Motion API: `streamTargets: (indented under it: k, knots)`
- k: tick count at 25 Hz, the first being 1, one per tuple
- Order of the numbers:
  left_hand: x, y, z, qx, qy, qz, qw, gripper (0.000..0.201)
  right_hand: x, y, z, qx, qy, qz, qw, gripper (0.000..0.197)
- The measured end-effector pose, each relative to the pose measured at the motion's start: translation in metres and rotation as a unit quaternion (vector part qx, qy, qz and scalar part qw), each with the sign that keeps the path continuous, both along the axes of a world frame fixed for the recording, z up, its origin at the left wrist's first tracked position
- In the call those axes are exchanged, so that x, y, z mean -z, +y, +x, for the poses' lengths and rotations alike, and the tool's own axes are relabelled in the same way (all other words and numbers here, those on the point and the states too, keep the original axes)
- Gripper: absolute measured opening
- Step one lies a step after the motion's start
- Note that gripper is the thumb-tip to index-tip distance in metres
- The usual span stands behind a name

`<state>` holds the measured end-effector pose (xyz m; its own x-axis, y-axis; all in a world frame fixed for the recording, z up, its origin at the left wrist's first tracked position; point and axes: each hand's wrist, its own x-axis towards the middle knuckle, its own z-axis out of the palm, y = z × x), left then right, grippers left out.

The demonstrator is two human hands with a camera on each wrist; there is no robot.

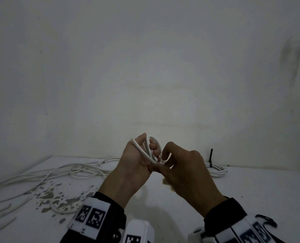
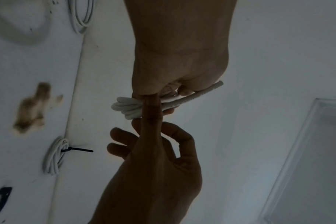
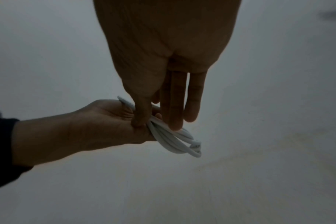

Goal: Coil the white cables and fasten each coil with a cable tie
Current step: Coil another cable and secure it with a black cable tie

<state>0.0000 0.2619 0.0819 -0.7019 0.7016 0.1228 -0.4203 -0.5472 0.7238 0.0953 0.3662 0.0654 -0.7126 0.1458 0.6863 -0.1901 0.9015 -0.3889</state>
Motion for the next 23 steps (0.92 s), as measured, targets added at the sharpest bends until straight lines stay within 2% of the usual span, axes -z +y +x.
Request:
streamTargets:
  k: [2,4,8,11,14,16,18,20,23]
  knots:
    - [-0.001,0.002,0.005,0.017,0.000,0.003,1.000,0.040,-0.003,0.003,0.002,0.016,0.010,-0.011,1.000,0.040]
    - [-0.001,0.003,0.007,0.025,0.006,0.004,1.000,0.054,-0.003,0.005,0.002,0.029,0.041,-0.034,0.998,0.044]
    - [0.002,0.010,0.010,0.008,0.061,-0.044,0.997,0.082,0.004,0.003,-0.002,0.005,0.092,-0.073,0.993,0.036]
    - [0.005,0.014,0.013,-0.080,0.151,-0.151,0.974,0.076,0.007,0.001,-0.006,-0.011,0.062,-0.129,0.990,0.033]
    - [0.001,0.010,0.017,-0.122,0.206,-0.205,0.949,0.063,0.001,0.006,-0.002,-0.025,-0.021,-0.167,0.985,0.035]
    - [-0.001,0.007,0.018,-0.133,0.236,-0.237,0.933,0.063,-0.005,0.010,0.003,-0.038,-0.045,-0.158,0.986,0.031]
    - [-0.002,0.005,0.018,-0.138,0.277,-0.287,0.907,0.069,-0.011,0.014,0.006,-0.040,0.005,-0.158,0.987,0.026]
    - [-0.003,0.004,0.019,-0.118,0.294,-0.315,0.895,0.077,-0.013,0.014,0.006,-0.037,0.055,-0.183,0.981,0.022]
    - [-0.002,0.004,0.023,-0.075,0.310,-0.331,0.888,0.084,-0.011,0.011,0.001,-0.065,0.008,-0.157,0.985,0.020]
